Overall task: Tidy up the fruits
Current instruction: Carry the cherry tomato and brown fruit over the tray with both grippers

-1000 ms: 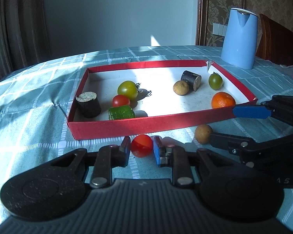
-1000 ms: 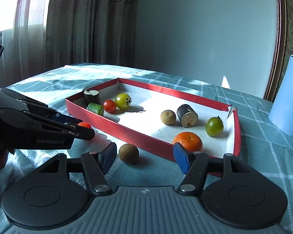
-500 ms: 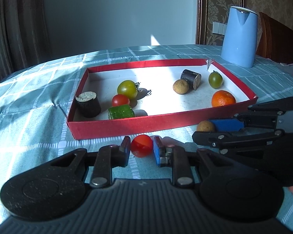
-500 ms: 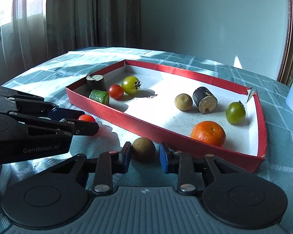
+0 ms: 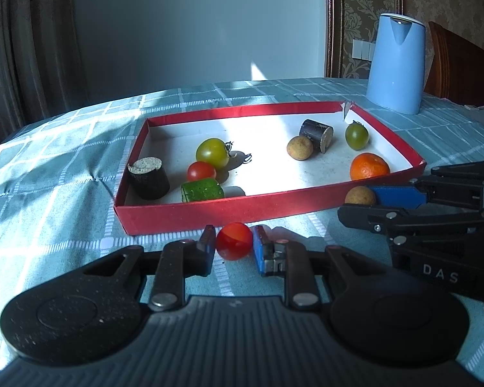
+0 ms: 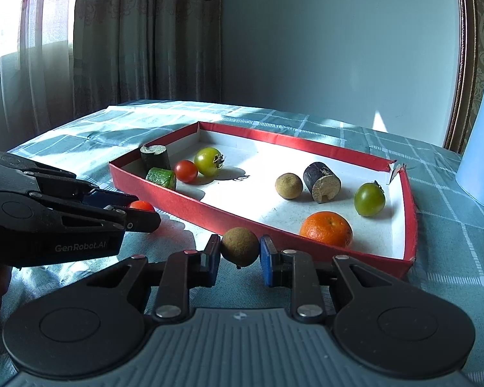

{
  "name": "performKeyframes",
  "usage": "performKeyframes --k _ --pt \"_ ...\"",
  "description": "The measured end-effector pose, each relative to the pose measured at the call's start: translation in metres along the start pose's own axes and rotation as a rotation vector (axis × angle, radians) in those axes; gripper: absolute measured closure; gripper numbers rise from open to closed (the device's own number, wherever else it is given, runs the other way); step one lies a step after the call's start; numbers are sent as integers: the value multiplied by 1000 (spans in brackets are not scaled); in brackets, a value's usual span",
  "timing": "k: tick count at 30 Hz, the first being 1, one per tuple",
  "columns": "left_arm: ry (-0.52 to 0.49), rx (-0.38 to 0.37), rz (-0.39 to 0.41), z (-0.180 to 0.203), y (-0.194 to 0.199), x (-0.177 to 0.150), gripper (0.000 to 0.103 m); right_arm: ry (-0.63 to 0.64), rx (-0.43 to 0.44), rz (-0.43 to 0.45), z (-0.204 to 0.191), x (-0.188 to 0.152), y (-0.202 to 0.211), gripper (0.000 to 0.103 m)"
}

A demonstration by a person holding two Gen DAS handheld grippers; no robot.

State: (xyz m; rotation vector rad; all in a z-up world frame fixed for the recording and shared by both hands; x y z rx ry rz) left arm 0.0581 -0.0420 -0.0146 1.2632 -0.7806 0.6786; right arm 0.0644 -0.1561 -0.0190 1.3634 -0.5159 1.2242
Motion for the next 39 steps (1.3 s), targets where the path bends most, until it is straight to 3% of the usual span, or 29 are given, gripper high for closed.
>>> performKeyframes --k 14,21,31,39 --pt "-8 -49 72 14 19 8 81 -25 -58 84 16 14 14 78" --pt "-3 -19 79 21 10 25 81 -10 -105 91 31 27 8 78" --pt "20 38 75 25 -21 51 81 -49 -130 58 52 37 -18 78" --pt "42 71 22 23 -50 57 80 -77 -77 -20 56 41 -44 78"
Point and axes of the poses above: each gripper's, at about its wrist camera, not at the fingertips, and y roughly against the way its jaws point, z to its right, x to its top, the point moved 3 cm from there along -y, roughly the way its jaws point, and after that the axes turned 11 degrees about y, right-handed, at the moved point
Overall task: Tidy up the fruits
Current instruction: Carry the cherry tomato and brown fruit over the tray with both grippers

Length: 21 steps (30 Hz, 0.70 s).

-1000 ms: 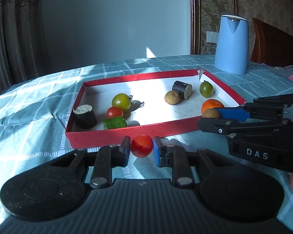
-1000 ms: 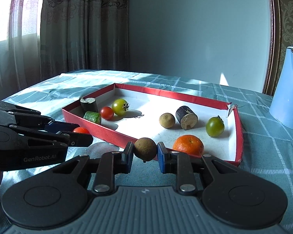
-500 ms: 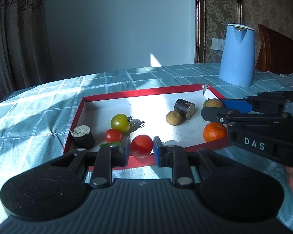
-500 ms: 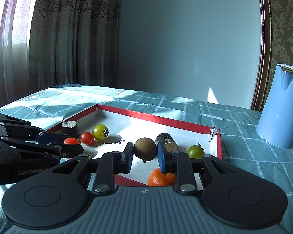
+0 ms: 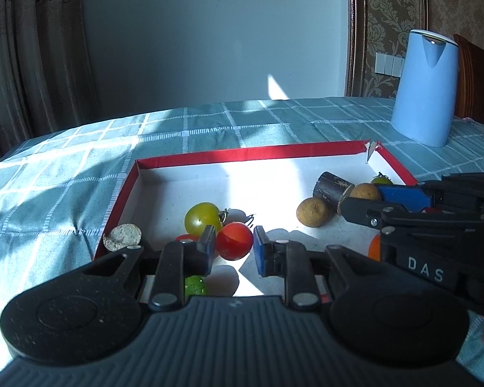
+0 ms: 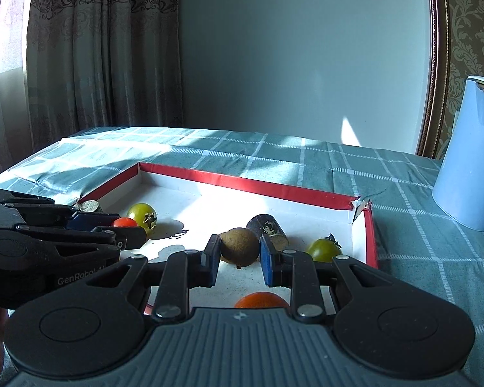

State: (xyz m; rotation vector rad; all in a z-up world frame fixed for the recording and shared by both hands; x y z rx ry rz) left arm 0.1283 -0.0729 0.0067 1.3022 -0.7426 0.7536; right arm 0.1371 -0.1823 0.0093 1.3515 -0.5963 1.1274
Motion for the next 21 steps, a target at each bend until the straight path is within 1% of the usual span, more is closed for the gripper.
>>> performKeyframes --k 5,9,15,21 --pt "22 11 -23 -4 -11 2 80 21 21 -39 -7 0 -13 78" --pt "45 23 -31 -8 -19 4 80 41 20 -61 -12 -1 -21 78" --pt "47 39 -12 -7 -21 5 80 62 18 -94 -16 -3 -34 78" --pt "52 27 -15 -6 -21 5 80 66 10 -119 -17 -4 -43 78"
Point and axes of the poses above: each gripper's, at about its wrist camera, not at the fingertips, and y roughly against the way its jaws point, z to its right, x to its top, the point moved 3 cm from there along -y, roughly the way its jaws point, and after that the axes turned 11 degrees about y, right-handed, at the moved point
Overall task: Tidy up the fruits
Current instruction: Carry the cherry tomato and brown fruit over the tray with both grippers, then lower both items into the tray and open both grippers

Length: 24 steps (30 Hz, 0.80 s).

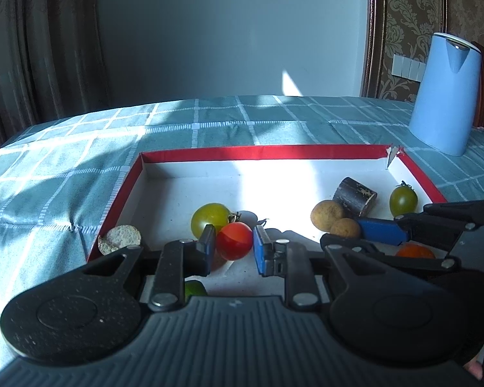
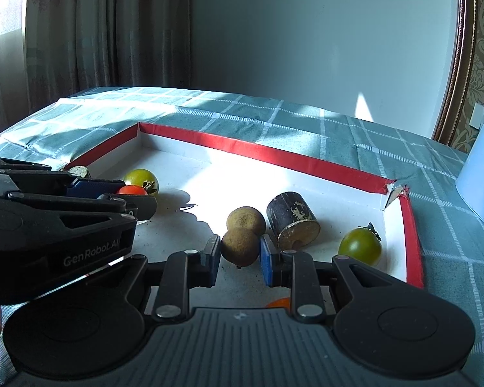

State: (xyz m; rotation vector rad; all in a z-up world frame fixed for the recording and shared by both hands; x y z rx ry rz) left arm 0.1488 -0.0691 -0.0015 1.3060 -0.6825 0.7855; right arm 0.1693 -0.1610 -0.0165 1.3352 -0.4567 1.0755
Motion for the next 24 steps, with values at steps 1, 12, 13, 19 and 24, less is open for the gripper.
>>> performKeyframes --k 1,12,13,19,24 --pt "-2 -1 -1 1 0 0 80 -1 0 -3 0 -1 -1 78" --pt "-4 -13 4 8 -2 1 80 -16 0 -16 2 -2 -3 78" --pt "-3 -14 5 8 -2 1 79 -15 0 -16 2 -2 -3 78" --pt "17 -15 14 4 -1 1 41 -9 -15 -12 2 -5 2 78" --pt "15 -15 36 3 7 0 27 -31 -14 2 6 -7 11 78"
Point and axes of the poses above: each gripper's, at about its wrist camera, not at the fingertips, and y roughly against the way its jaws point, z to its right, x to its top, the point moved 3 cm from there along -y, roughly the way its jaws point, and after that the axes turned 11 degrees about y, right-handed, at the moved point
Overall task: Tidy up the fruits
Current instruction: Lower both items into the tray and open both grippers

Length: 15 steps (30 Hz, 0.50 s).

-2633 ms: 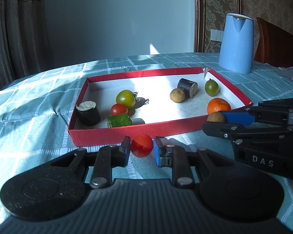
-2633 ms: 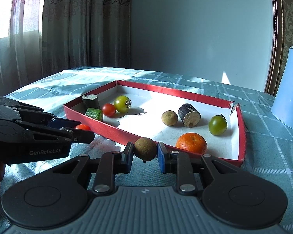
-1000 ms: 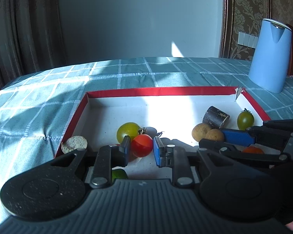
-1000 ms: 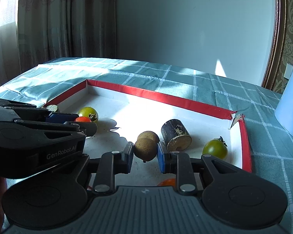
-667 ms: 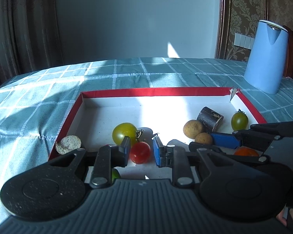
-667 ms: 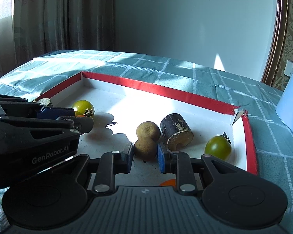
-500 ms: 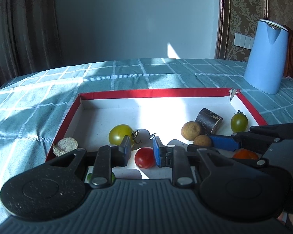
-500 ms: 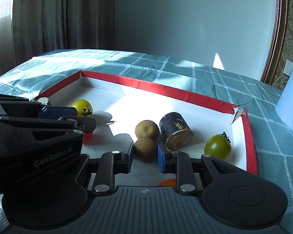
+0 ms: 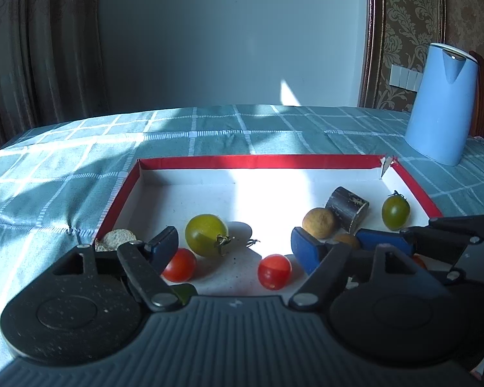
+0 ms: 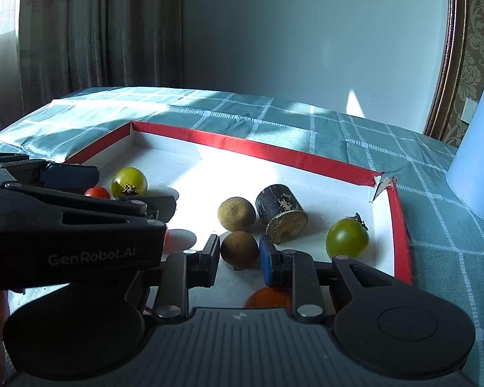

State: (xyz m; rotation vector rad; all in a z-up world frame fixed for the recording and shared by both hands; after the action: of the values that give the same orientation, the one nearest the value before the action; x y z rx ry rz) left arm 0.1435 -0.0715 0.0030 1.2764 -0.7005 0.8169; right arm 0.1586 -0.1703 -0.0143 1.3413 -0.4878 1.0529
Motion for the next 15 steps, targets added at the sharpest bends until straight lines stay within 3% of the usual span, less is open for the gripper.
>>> performKeyframes --k 3,12,15 --pt "4 2 3 0 1 -1 18 -14 4 4 2 -1 3 77" --pt "44 -18 14 -11 16 -4 12 -47 -28 46 9 -8 22 77" --pt "42 -20 31 -14 27 -9 10 -91 -36 76 14 -13 35 72"
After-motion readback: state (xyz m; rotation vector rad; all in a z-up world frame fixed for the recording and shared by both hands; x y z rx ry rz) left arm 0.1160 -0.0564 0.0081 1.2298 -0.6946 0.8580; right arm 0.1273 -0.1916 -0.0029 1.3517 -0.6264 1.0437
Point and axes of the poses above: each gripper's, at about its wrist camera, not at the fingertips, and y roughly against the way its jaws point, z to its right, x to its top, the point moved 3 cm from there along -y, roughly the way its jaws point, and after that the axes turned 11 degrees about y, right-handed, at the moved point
